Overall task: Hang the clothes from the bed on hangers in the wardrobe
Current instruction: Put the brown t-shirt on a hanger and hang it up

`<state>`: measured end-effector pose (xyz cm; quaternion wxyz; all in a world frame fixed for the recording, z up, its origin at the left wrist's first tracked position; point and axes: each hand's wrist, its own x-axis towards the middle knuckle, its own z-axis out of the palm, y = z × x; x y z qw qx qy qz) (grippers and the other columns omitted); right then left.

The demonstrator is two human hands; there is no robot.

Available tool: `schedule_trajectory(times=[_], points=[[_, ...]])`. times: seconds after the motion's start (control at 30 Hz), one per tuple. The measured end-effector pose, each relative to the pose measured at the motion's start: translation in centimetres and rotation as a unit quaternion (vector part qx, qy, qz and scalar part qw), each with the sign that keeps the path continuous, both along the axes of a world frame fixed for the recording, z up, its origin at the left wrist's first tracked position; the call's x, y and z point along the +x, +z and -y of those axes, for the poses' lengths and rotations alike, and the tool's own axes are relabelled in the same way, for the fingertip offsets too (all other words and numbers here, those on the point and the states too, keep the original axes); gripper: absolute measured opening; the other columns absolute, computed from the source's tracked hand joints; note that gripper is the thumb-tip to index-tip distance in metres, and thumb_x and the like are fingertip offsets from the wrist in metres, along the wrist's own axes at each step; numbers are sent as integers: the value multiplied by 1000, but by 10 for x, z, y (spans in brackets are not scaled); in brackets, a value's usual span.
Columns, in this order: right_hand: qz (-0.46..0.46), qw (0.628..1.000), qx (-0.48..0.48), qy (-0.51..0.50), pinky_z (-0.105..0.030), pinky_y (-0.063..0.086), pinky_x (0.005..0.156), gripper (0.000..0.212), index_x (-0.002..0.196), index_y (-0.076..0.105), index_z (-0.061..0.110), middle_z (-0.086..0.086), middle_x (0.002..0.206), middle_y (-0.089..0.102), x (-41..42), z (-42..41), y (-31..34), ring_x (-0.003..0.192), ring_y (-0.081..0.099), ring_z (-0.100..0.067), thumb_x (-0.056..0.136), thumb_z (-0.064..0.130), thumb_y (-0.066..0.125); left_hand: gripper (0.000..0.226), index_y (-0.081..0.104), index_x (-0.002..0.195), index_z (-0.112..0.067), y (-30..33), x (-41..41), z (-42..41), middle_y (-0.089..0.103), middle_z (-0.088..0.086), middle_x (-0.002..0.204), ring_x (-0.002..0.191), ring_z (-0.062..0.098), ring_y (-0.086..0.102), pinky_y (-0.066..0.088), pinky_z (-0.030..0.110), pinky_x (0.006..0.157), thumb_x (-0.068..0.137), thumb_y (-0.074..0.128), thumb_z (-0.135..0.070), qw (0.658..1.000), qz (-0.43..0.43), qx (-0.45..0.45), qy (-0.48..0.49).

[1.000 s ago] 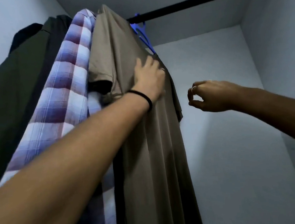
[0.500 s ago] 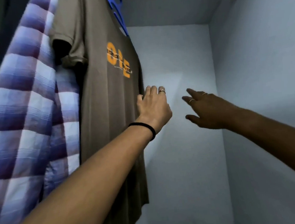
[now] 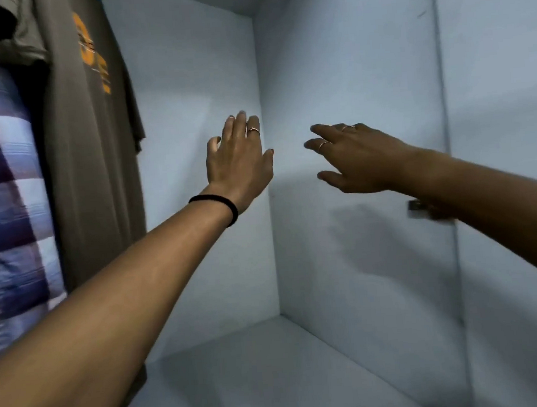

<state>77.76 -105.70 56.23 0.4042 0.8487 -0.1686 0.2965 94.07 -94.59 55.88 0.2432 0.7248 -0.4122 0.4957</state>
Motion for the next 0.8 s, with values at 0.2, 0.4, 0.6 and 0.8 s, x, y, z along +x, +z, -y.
schedule_trajectory(times=[0.2, 0.4, 0.6, 0.8], points=[[19, 995, -36, -96, -44, 29, 108, 61, 146, 30, 7, -17, 156, 18, -103, -13, -25, 137, 33, -35, 96, 37, 47, 61, 12, 153, -18, -25, -87, 33, 2, 3, 162, 149, 20, 1, 10, 43, 117, 101, 30, -44, 987, 54, -17, -150], [87, 973, -133, -167, -47, 38, 102, 50, 132, 48, 0, -23, 145, 40, -255, -48, -43, 128, 46, -37, 90, 28, 52, 61, 14, 153, -19, -37, -243, 59, 7, 7, 161, 149, 22, 4, 5, 44, 118, 101, 31, -45, 918, 70, -111, -374], [183, 936, -170, -249, -47, 31, 108, 52, 137, 44, 3, -18, 151, 36, -453, -113, -73, 135, 39, -35, 93, 30, 46, 59, 26, 150, -12, -54, -455, 41, 16, 16, 159, 148, 28, 11, 8, 48, 118, 100, 38, -42, 791, 13, -207, -575], [170, 872, -142, -436, -45, 21, 113, 61, 146, 34, 5, -17, 157, 21, -663, -209, -130, 144, 24, -32, 92, 32, 45, 59, 27, 150, -13, -95, -674, 0, 18, 15, 158, 147, 29, 11, 8, 45, 119, 100, 34, -45, 692, -15, -185, -698]])
